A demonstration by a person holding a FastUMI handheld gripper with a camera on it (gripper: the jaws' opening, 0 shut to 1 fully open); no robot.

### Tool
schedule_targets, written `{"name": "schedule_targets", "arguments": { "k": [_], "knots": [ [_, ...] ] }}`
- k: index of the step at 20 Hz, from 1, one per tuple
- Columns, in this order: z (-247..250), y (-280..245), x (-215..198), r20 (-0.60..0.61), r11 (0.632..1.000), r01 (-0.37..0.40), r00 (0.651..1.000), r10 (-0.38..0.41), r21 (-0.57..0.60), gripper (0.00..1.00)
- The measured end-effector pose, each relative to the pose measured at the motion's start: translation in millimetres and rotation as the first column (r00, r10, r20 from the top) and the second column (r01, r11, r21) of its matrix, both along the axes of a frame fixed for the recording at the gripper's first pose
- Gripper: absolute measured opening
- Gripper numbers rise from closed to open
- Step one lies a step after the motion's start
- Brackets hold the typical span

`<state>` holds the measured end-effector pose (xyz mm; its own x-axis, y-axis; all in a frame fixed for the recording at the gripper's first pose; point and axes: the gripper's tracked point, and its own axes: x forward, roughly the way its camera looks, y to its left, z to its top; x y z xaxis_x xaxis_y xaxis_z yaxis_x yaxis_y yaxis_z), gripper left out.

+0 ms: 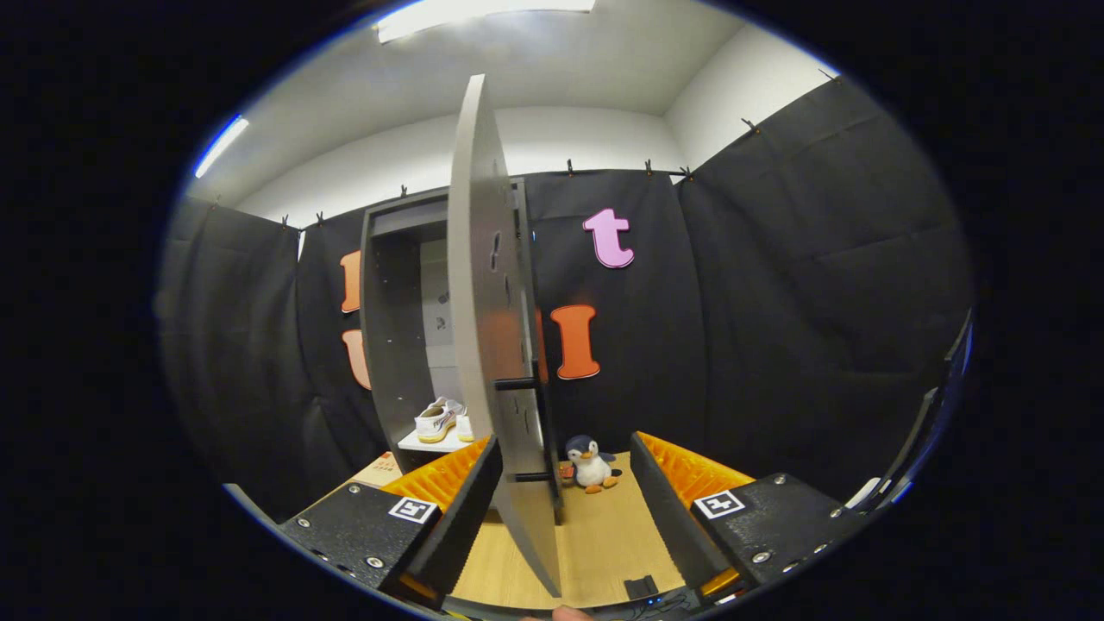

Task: Open the shoe cabinet door, grab the shoes and put them into the shoe cabinet, then close the shoe cabinet door.

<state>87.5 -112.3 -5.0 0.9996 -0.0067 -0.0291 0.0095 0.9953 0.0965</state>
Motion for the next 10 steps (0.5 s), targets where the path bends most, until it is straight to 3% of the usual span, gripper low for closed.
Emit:
{"name": "schedule_targets", "arguments": {
  "k": [6,10],
  "knots": [
    [-16.7,12.4,27.6,-0.027,0.999,-0.05,0.998,0.049,-0.021,0.93],
    [-19.3,26.3,28.7,-0.041,0.998,-0.043,0.998,0.041,-0.056,0.89]
  ]
}}
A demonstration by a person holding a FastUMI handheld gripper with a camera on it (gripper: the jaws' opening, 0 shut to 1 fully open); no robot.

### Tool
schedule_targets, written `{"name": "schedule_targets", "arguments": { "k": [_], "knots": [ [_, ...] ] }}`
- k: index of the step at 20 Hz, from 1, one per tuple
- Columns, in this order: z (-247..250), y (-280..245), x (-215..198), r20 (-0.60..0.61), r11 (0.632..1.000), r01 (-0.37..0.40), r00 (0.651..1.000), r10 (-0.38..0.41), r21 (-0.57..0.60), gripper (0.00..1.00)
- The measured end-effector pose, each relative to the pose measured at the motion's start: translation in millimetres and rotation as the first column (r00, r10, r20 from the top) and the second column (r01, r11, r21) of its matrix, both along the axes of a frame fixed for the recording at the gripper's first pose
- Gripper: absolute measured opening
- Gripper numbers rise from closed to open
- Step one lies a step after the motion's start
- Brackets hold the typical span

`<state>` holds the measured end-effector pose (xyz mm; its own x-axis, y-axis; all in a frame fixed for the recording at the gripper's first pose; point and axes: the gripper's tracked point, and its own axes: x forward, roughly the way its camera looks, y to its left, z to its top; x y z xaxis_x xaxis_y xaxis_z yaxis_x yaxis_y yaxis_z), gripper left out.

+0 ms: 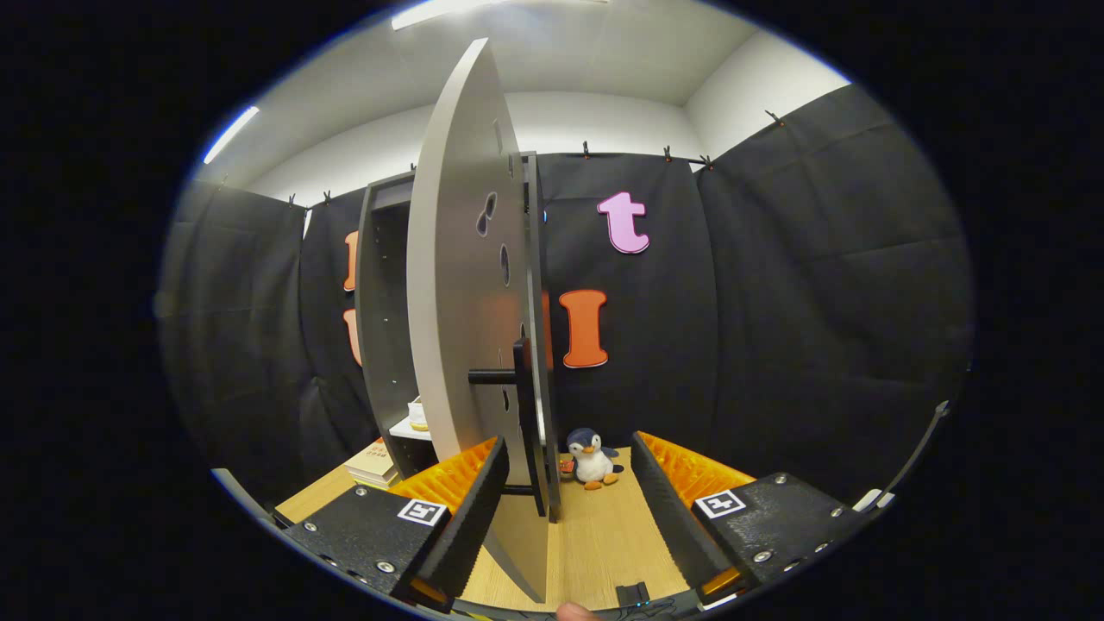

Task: Open the shoe cabinet door, grab the shoes and put them into the shoe cabinet, then close the shoe cabinet door.

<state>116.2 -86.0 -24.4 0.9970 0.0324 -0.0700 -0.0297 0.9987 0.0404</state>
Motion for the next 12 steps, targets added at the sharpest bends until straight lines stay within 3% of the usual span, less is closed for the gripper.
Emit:
{"name": "schedule_targets", "arguments": {
  "k": [12],
  "knots": [
    [-4.4,103.7,-3.2,0.024,0.999,0.037,0.999,-0.038,0.04,0.88]
  ]
}}
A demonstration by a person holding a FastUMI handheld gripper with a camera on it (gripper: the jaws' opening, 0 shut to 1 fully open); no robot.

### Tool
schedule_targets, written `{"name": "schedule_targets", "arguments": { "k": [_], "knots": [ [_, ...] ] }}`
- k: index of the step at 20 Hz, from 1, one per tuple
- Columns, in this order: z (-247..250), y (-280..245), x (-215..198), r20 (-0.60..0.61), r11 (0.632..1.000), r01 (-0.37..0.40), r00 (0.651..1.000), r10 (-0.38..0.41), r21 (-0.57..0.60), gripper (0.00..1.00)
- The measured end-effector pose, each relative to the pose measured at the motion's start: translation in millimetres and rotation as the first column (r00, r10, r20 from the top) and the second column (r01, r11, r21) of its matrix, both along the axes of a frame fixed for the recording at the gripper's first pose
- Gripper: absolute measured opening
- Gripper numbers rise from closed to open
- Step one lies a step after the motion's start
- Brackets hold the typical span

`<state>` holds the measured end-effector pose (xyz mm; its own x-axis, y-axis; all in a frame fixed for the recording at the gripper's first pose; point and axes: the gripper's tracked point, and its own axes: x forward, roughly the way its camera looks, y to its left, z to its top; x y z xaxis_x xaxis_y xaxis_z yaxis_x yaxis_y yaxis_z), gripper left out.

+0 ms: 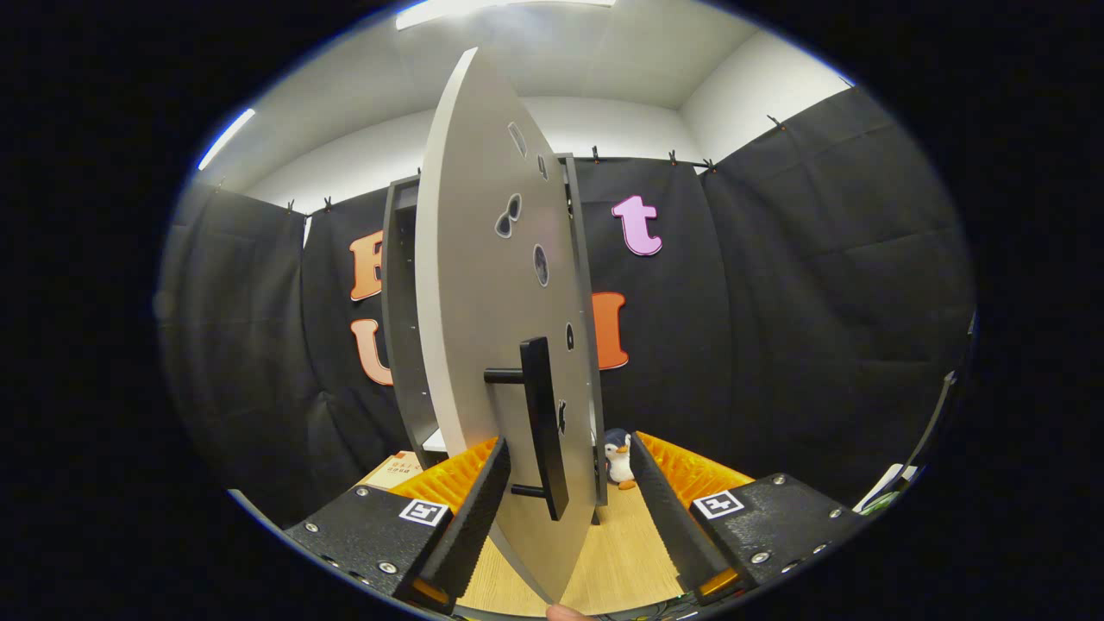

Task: Open the shoe cabinet door, grab the shoes and put them into the shoe cabinet, then close the shoe cabinet door.

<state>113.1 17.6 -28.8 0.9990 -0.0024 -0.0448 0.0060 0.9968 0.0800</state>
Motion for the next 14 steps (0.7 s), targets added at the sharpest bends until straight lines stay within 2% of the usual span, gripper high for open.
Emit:
{"name": "schedule_targets", "arguments": {
  "k": [7,14],
  "knots": [
    [-3.0,82.3,25.2,0.0,0.999,-0.041,0.999,0.041,-0.018,0.88],
    [-3.4,151.2,68.5,-0.011,0.996,-0.084,0.996,0.083,-0.025,0.92]
  ]
}}
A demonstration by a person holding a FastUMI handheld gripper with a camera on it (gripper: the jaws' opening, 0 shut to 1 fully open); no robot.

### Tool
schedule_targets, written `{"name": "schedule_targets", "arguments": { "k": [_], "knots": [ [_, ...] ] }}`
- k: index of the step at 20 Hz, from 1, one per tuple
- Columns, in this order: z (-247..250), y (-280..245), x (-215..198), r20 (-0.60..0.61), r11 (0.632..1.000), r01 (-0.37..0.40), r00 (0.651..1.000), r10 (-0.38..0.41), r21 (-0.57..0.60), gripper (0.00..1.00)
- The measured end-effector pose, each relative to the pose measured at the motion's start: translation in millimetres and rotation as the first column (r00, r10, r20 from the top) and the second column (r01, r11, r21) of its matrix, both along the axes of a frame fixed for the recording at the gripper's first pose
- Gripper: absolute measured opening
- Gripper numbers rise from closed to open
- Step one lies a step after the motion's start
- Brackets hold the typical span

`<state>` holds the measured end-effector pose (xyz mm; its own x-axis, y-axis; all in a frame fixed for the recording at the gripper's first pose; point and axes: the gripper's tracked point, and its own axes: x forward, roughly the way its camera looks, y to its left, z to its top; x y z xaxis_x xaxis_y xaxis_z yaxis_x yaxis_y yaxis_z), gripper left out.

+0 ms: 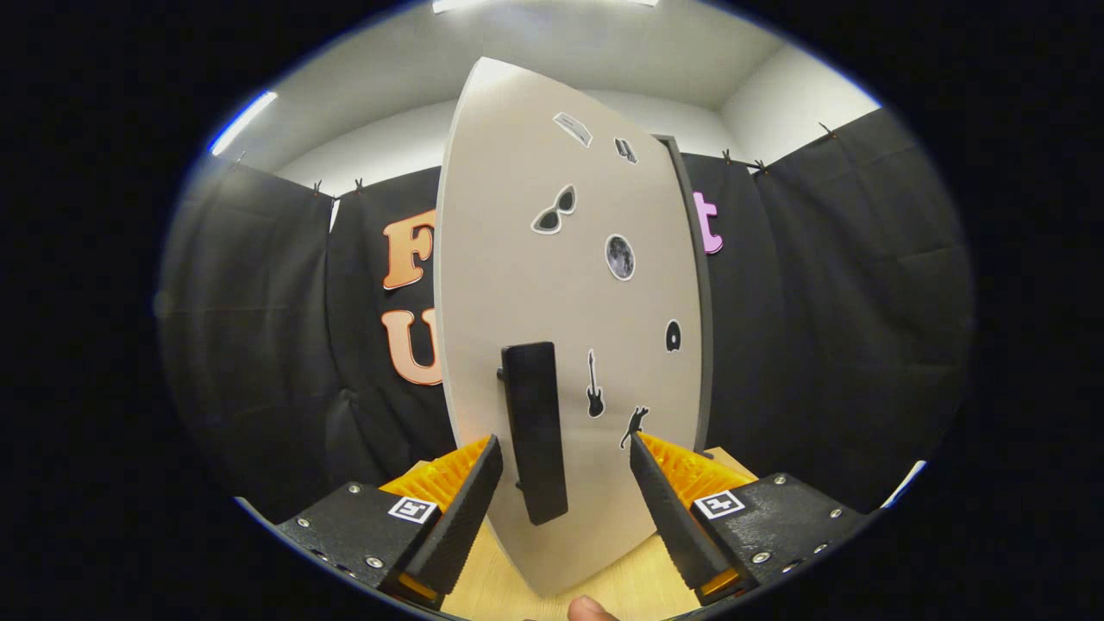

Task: Open the shoe cabinet door, grab the shoes and put them into the shoe cabinet, then close the shoe cabinet door.

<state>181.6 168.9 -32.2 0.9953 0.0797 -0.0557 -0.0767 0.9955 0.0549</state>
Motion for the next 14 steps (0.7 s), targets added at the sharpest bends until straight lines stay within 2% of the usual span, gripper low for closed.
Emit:
{"name": "schedule_targets", "arguments": {
  "k": [8,14],
  "knots": [
    [-1.9,53.4,59.5,-0.011,0.995,-0.098,0.995,0.097,-0.023,0.93],
    [-1.6,71.3,94.1,0.013,0.993,-0.115,0.993,0.115,-0.019,0.93]
  ]
}}
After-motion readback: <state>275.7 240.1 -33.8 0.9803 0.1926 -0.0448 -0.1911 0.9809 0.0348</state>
